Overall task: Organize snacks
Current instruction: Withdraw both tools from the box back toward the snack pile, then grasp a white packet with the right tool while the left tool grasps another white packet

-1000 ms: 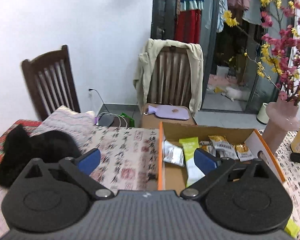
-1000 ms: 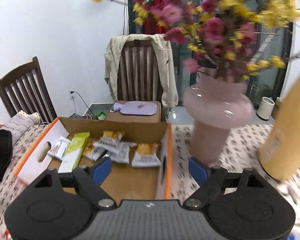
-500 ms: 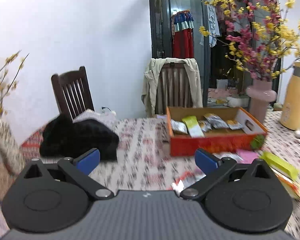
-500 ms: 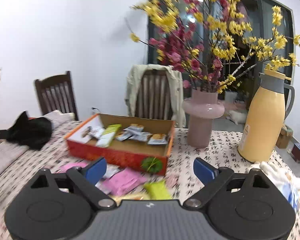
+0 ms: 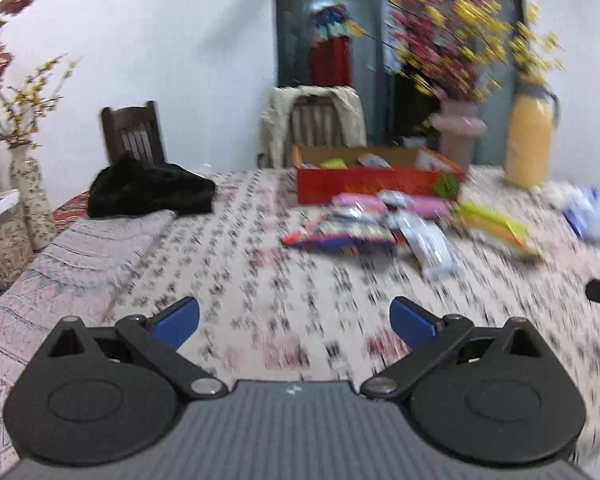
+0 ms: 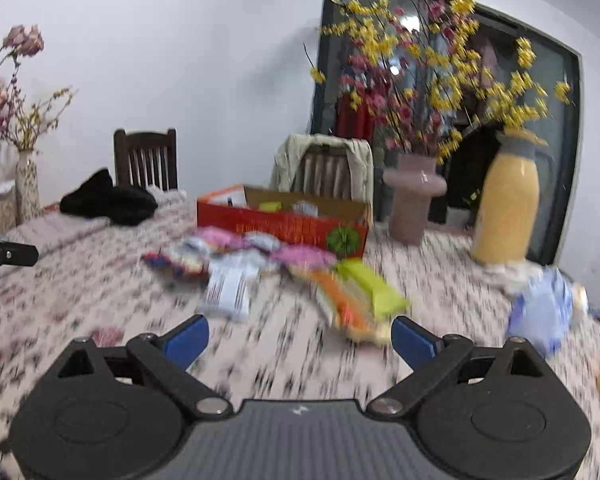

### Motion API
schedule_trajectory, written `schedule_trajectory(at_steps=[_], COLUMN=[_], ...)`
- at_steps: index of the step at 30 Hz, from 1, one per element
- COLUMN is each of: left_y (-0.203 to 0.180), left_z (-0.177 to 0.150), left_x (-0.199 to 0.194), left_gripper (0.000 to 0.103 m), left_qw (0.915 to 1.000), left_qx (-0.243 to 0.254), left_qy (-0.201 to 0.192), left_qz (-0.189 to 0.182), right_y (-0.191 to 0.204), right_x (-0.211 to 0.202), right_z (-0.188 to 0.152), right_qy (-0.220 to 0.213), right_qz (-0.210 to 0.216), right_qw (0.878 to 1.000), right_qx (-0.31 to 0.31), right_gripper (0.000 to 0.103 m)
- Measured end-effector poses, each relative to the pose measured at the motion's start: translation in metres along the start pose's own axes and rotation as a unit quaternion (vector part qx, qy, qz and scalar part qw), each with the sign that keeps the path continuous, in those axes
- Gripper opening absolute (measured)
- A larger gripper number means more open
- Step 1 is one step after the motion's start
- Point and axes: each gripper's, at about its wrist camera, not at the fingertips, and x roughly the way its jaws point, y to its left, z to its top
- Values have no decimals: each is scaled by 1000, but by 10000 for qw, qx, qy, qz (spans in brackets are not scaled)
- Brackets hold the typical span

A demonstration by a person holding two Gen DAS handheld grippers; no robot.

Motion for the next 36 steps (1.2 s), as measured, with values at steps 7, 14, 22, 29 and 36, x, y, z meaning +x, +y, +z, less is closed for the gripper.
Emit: schedule_trajectory(at_steps=[7,14,22,29,36], left_y=[-9,3,15,8,-30], left_z=[-17,-3,33,62,90], left_x=[14,37,73,111,156], left_gripper=[103,103,103,103,94], left_qw=[9993,9991,9995,9994,9965], left_qx=[64,-152,-53,140,307], left_qy=[248,388,303,286,381], left_qz=[-257,-127,-76,-141,-679], right_y=[13,11,22,44,11], right_x=[4,39,127,215,219], right_z=[-20,8,60,71,68], right_qy=[158,412,789,1441,1383], right_qz=[157,379,975,1199,1231], right_qw=[9997,9984,9916,9822,9824], right_qx=[-21,124,308,71,247], right_gripper=[98,98,89,65,42])
